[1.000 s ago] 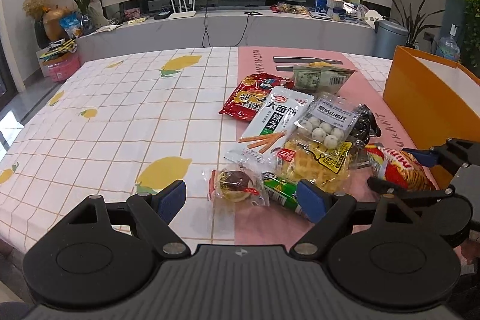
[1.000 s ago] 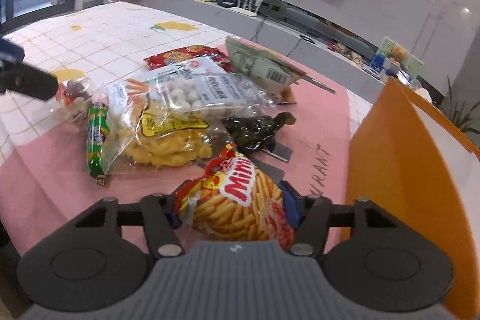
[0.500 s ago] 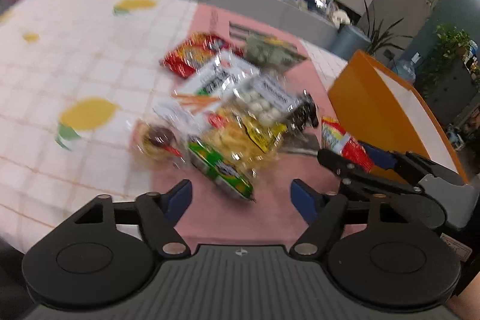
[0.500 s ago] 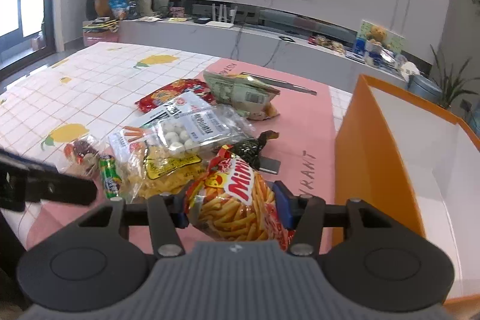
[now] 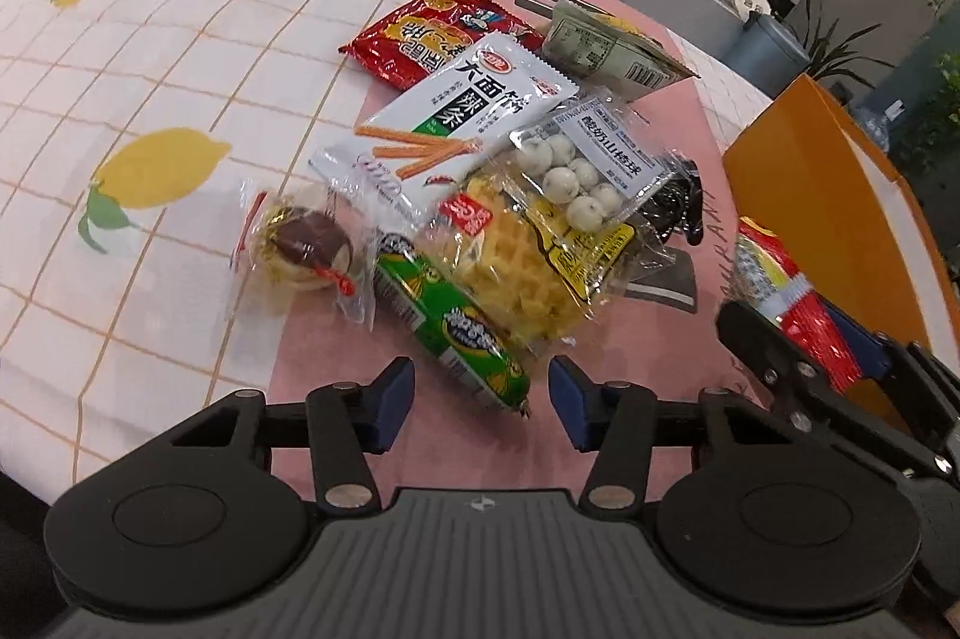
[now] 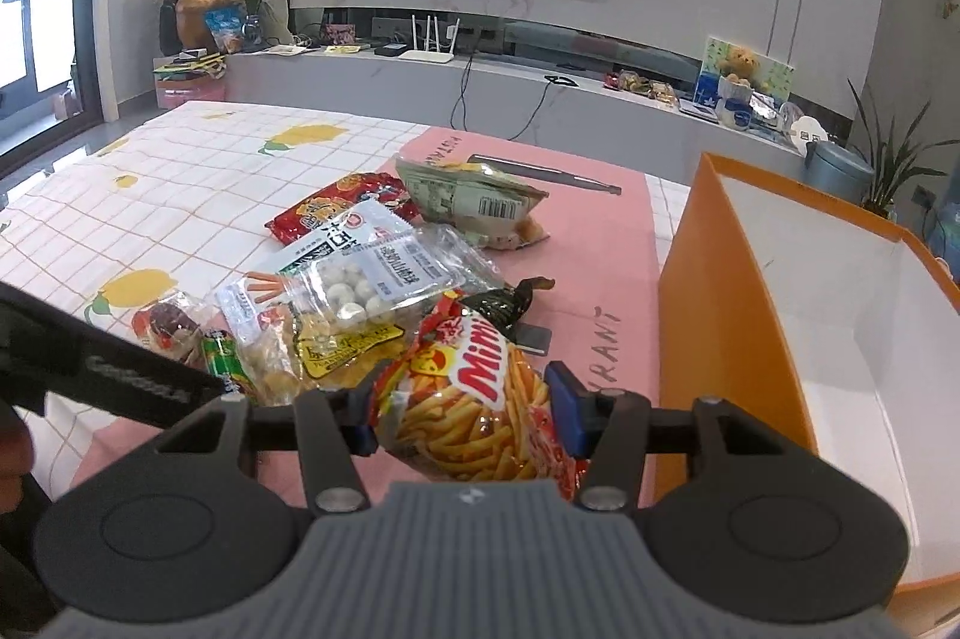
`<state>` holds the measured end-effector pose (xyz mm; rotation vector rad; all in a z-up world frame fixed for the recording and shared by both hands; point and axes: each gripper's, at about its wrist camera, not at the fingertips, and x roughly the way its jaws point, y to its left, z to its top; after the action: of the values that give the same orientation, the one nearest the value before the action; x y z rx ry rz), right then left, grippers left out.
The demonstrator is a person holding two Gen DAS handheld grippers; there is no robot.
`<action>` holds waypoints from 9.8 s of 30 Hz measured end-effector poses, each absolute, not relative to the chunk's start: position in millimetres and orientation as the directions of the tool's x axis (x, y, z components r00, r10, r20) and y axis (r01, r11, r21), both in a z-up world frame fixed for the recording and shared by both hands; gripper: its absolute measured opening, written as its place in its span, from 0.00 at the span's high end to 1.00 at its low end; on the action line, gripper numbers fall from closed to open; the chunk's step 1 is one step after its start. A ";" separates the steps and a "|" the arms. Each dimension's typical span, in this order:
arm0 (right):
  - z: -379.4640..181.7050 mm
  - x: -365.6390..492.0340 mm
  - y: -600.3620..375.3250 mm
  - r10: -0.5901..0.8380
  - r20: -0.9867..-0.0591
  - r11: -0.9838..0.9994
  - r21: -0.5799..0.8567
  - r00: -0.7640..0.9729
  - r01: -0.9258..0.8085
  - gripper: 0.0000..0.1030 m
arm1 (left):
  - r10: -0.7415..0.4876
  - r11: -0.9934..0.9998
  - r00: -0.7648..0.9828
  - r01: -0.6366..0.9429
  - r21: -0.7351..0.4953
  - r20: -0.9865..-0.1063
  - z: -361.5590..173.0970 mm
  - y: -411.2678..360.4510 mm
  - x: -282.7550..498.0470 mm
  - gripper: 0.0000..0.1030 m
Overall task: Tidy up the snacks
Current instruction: 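Grasp the green tube snack with the left tool while the right tool lifts the Mimi bag, then carry the Mimi bag into the orange box and open the right tool, then lower the green tube snack into the box and open the left tool, then move both tools back over the snack pile, then grasp the wrapped round cake with the left tool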
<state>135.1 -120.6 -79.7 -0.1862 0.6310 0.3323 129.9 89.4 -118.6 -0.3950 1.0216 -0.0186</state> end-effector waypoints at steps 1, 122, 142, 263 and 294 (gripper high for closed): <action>-80.2 134.7 -119.7 0.234 -0.607 0.932 -0.083 0.760 -0.353 0.50 | -0.176 0.936 0.530 -0.171 -0.308 -0.830 -118.5 87.6 132.2 0.41; -7.7 105.0 -371.3 0.093 -0.458 0.827 0.530 0.884 0.188 0.10 | -0.518 0.855 0.550 0.365 -0.370 -0.655 -46.4 -142.7 152.7 0.36; -1.6 99.2 -362.9 0.137 -0.362 0.843 0.531 0.922 0.083 0.10 | -0.486 0.873 0.667 0.351 -0.338 -0.565 6.3 -91.6 119.5 0.33; -142.7 160.9 -55.0 0.415 -0.546 0.861 -0.023 0.728 -0.508 0.03 | -0.165 0.948 0.497 -0.159 -0.277 -0.852 -115.3 145.9 128.6 0.75; -139.3 166.4 -50.6 0.432 -0.539 0.850 -0.024 0.723 -0.526 0.03 | -0.165 0.898 0.512 -0.275 -0.343 -0.843 -114.3 171.0 154.6 0.31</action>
<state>166.4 -50.6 -139.3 -0.1797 0.5476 0.5319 154.6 171.0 -114.3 -0.4713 1.0415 0.0693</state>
